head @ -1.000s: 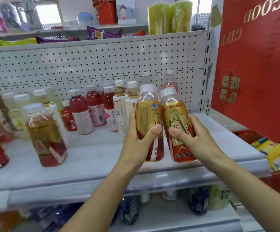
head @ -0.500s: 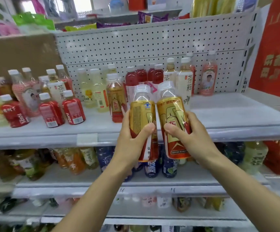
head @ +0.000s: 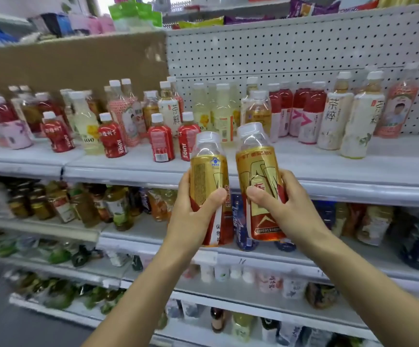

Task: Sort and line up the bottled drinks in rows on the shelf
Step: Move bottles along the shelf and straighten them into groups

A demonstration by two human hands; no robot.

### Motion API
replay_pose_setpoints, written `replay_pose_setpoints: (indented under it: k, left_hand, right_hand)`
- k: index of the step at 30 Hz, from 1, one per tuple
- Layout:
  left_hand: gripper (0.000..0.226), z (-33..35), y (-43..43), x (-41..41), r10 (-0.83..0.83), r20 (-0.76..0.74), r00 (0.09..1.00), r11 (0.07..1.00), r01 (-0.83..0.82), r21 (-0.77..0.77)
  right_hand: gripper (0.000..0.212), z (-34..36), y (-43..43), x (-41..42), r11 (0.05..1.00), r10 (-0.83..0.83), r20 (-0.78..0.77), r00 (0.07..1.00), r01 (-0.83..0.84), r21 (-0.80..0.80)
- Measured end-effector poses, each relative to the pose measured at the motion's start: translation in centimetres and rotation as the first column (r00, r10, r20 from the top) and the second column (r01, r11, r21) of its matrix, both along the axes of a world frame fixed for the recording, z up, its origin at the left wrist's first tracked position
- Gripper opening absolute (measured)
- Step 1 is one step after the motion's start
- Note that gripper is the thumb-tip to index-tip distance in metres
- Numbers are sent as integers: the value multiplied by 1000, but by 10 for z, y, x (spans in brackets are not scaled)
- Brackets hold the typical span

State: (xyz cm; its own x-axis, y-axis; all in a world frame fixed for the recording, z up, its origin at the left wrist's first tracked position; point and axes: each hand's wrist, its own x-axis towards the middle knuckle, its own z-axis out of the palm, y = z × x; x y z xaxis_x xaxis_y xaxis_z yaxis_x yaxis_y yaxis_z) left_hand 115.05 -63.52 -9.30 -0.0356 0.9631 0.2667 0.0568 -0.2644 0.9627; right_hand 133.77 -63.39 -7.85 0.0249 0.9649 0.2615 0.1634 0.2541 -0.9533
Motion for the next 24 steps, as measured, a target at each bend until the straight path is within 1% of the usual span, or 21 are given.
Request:
replay_pose_setpoints:
  k: [4,10,14,16,21,24]
  left_hand:
    - [74,-1,21,-47,54,34,998,998,-54,-12]
    - [71,7,64,-124,141,32,990,990,-141,2]
    - [75,15,94,-180,174,4,985,985,-174,-10]
    - [78,17,107,-208,190,-3,982,982,-190,-11]
    - [79,23,135,-269,211,-5,978,978,-211,11]
    - [80,24,152,-301,202,17,979,979,-202,16]
  right_hand:
    - [51,3,29,-50,997,78,-21,997,-78,12]
    - [43,3,87,-133,980,200,-58,978,-198,36]
    - [53,12,126,-189,969,242,-84,967,-236,78]
    - [60,17,144,-216,967,244,-70,967,-236,99]
    - [57,25,176,-273,957,272,-31,962,-267,110]
    - [60,26,191,-307,955,282,-30,959,-278,108]
